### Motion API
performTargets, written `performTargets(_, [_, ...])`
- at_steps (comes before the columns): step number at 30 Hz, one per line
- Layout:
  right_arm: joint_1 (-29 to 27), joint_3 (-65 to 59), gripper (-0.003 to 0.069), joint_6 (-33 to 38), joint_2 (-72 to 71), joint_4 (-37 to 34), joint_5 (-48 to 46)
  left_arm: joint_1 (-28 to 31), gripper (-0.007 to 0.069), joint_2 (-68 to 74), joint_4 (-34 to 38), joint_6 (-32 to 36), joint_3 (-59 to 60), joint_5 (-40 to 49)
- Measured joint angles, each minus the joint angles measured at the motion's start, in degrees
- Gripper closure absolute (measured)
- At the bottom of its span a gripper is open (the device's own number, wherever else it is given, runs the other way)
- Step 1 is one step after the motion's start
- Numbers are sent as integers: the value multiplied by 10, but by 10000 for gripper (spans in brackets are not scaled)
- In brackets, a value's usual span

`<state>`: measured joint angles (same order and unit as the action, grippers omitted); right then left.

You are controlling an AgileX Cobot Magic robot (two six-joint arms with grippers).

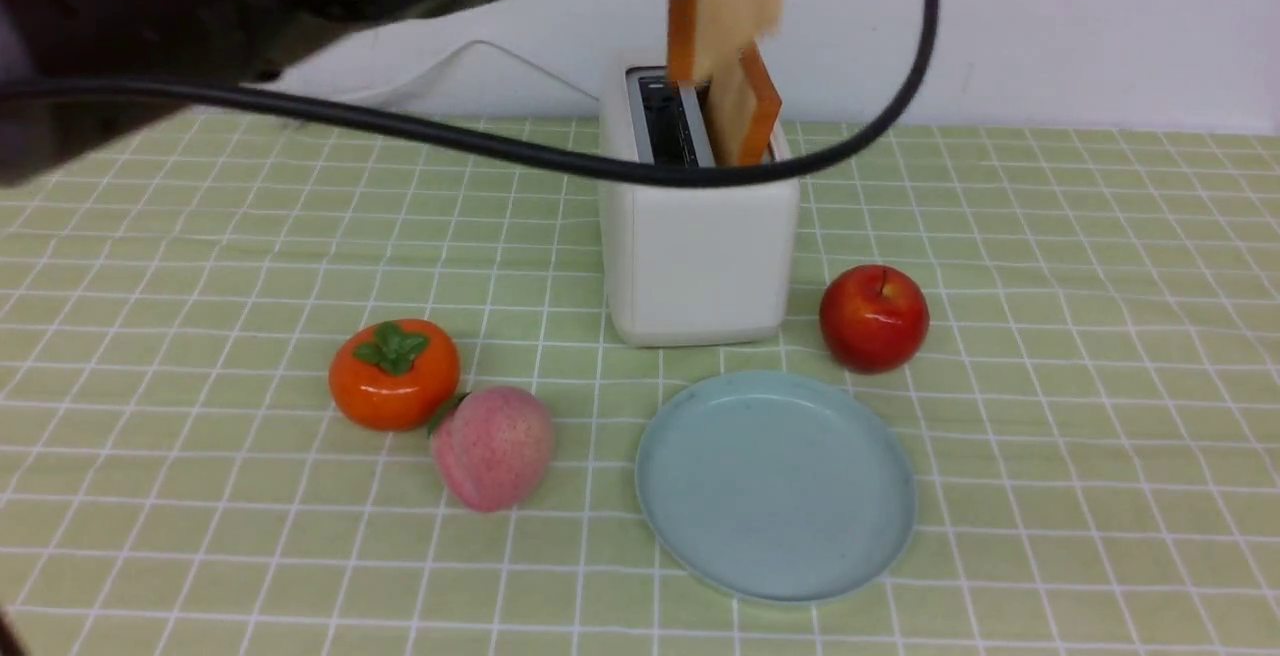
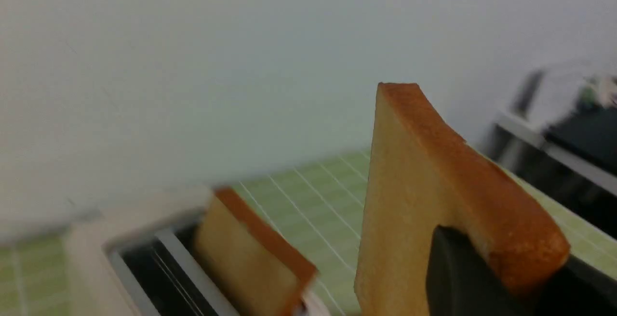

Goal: Take toasted bread from bread machine on green coffee tablecloth place on plate.
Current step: 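Place the slice of bread on the plate with the left gripper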

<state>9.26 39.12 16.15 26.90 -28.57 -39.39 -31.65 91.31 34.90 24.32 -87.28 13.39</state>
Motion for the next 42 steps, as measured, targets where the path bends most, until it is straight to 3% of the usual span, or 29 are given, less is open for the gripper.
performTargets(3, [0, 0, 678, 0, -9, -3, -15, 0, 525, -1, 34, -7, 1, 159])
performTargets(7, [0, 0, 678, 0, -32, -4, -34, 0, 525, 37, 78, -7, 15, 251])
performTargets(15, [0, 1, 677, 0, -46, -2, -65, 0, 525, 164, 200, 33, 20, 238])
performTargets(23, [0, 1, 676, 0, -51, -1, -74, 0, 525, 213, 212, 39, 20, 209])
performTargets(28, [0, 1, 671, 0, -52, 2, -75, 0, 519, 220, 186, 7, 20, 206])
performTargets(32, [0, 1, 669, 0, -52, 2, -75, 0, 447, 220, 150, 1, 20, 204])
performTargets(33, [0, 1, 669, 0, -52, 2, -75, 0, 365, 220, 129, 0, 20, 209])
performTargets(34, [0, 1, 669, 0, -52, 2, -75, 0, 365, 220, 127, 0, 20, 209])
performTargets(35, [0, 2, 669, 0, -52, 2, -75, 0, 294, 220, 111, -1, 20, 213])
performTargets(38, [0, 2, 667, 0, -52, 2, -75, 0, 179, 215, 77, -9, 20, 222])
performTargets(42, [0, 2, 664, 0, -52, 2, -75, 0, 98, 191, 5, -67, 20, 233])
